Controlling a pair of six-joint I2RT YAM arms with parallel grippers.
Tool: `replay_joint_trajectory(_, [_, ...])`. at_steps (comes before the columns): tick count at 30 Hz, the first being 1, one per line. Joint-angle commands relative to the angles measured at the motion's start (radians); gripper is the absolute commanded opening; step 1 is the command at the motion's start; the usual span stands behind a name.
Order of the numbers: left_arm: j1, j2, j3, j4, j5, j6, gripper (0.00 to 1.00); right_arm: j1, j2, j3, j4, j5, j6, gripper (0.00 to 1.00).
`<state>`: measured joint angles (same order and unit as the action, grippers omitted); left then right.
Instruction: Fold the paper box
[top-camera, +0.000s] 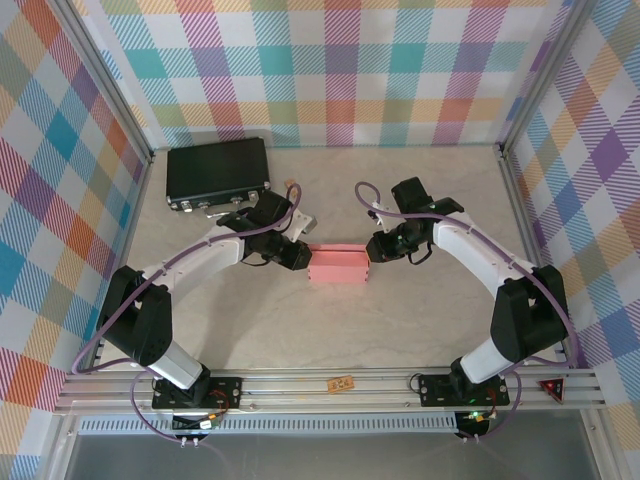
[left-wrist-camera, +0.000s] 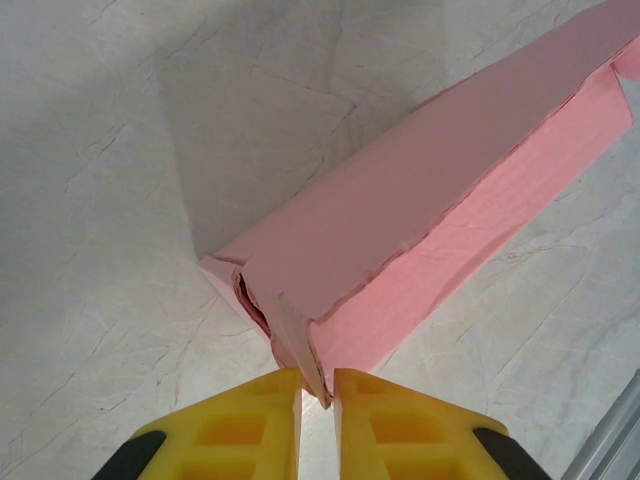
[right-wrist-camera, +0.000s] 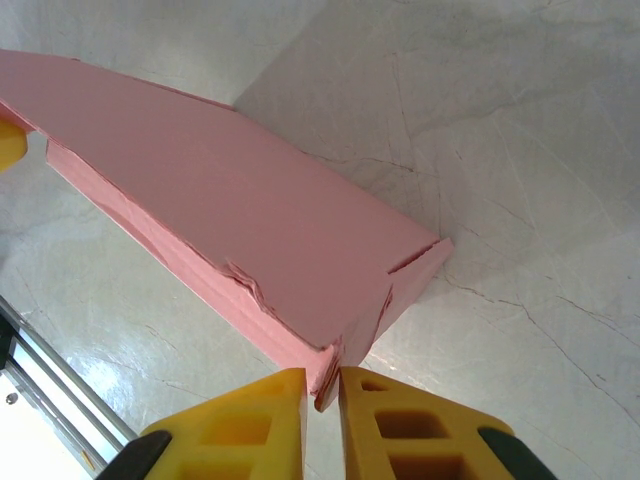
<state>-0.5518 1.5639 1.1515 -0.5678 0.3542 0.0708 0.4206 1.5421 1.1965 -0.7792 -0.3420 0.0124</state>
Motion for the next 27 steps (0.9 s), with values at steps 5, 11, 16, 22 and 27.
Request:
replay_joint_trajectory(5, [-0.010,0.001,-0.012,0.014,-0.001,0.000,0.16,0.009,0.006,0.029,-0.005,-0.042,0.014,0.18])
replay_joint_trajectory(11, [-0.011,0.000,-0.010,0.013,-0.001,0.001,0.16,0.010,0.015,0.040,-0.017,-0.051,0.012,0.18])
replay_joint_trajectory(16, [-0.013,0.000,-0.009,0.014,-0.004,0.001,0.16,0.010,0.025,0.046,-0.025,-0.054,0.014,0.18])
replay_joint_trajectory(22, [-0.013,0.008,-0.006,0.013,-0.004,0.001,0.16,0.010,0.034,0.059,-0.034,-0.058,0.013,0.18])
replay_joint_trajectory(27, [-0.014,0.013,-0.003,0.011,-0.004,0.002,0.16,0.010,0.042,0.062,-0.038,-0.067,0.017,0.18])
